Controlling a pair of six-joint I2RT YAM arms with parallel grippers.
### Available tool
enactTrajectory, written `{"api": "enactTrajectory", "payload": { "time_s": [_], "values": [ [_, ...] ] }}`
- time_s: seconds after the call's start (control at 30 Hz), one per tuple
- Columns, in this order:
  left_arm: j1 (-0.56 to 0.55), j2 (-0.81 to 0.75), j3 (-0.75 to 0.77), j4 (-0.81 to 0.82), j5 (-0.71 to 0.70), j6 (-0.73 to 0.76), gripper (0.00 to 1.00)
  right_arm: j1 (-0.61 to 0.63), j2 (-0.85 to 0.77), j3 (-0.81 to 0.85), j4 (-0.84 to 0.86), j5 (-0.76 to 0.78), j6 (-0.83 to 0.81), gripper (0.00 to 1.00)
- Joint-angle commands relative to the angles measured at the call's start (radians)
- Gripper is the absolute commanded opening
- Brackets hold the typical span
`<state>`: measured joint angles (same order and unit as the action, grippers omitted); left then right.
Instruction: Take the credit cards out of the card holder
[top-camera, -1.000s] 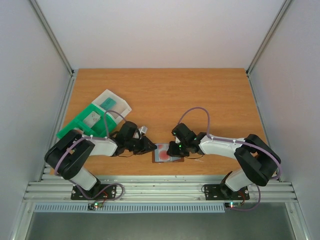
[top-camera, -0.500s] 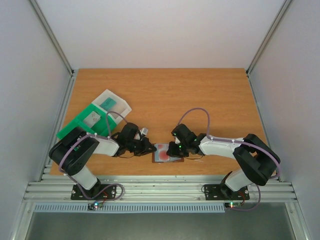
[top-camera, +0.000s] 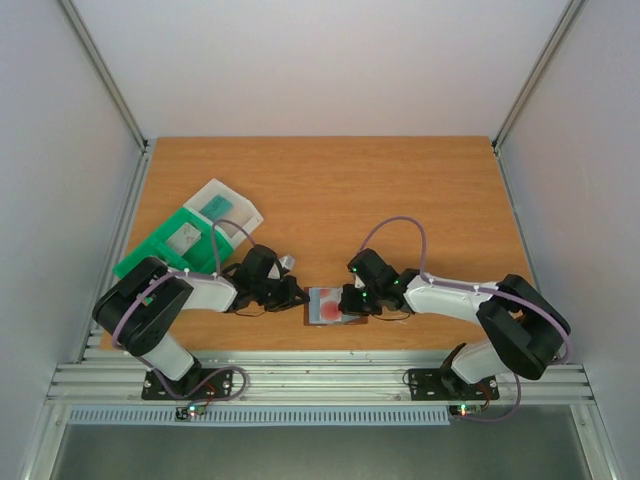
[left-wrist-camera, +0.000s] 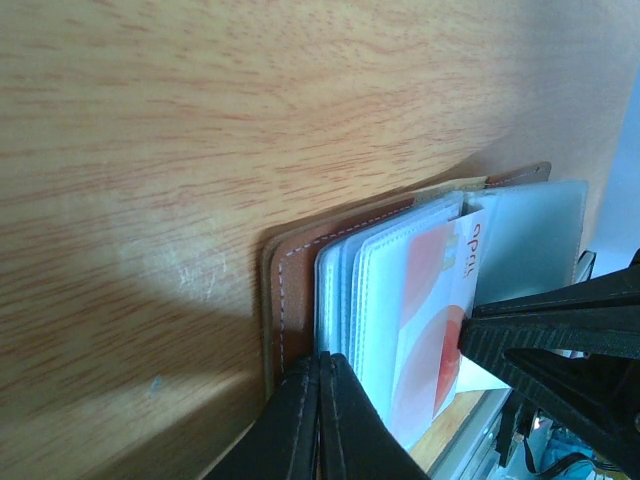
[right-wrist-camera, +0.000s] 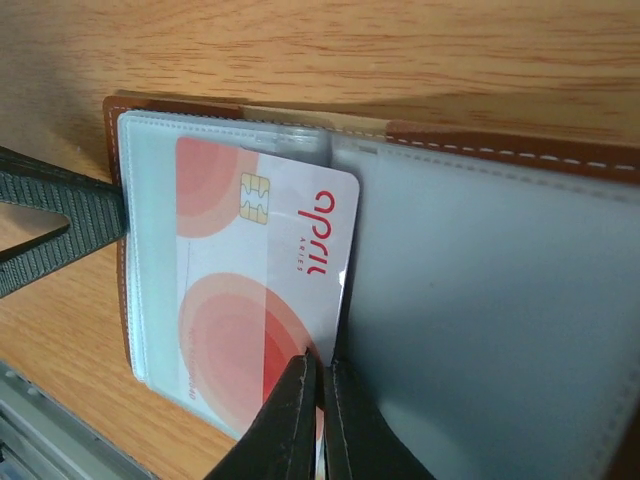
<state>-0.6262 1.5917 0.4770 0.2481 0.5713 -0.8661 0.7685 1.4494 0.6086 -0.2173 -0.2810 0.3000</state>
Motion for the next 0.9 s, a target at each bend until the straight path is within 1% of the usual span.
{"api": "enactTrajectory", "payload": {
  "time_s": [0.0,0.17,0.3,0.6,0.73,0.87],
  "values": [
    [-0.004,0.009,-0.006,-0.053,-0.048,0.024,0.03,-0.01,-0.02,-0.03,-0.004,0.016,0.014,0.05],
    [-0.004,-0.004,-0.013,-0.051,-0.053,0.017,0.03,-0.013,-0.013,-0.047,0.053,-0.025,0.025,0.01],
    [-0.004,-0.001,-0.012,-0.056,-0.052,0.023,0.03,-0.027,-0.043,-0.067,0.076,-0.034,0.026,0.01],
    [-0.004,-0.006,-0.008,-0.063,-0.064,0.012,0.06,-0.057,-0.093,-0.074,0.046,-0.049,0.031,0.01],
    [-0.005,-0.041,0.006,-0.098,-0.067,0.012,0.11,-0.061,-0.082,-0.081,0.05,-0.046,0.04,0.13],
    [-0.014,-0.089,0.027,-0.166,-0.093,0.014,0.15,-0.075,-0.068,-0.115,0.105,-0.07,0.057,0.19]
  ]
}}
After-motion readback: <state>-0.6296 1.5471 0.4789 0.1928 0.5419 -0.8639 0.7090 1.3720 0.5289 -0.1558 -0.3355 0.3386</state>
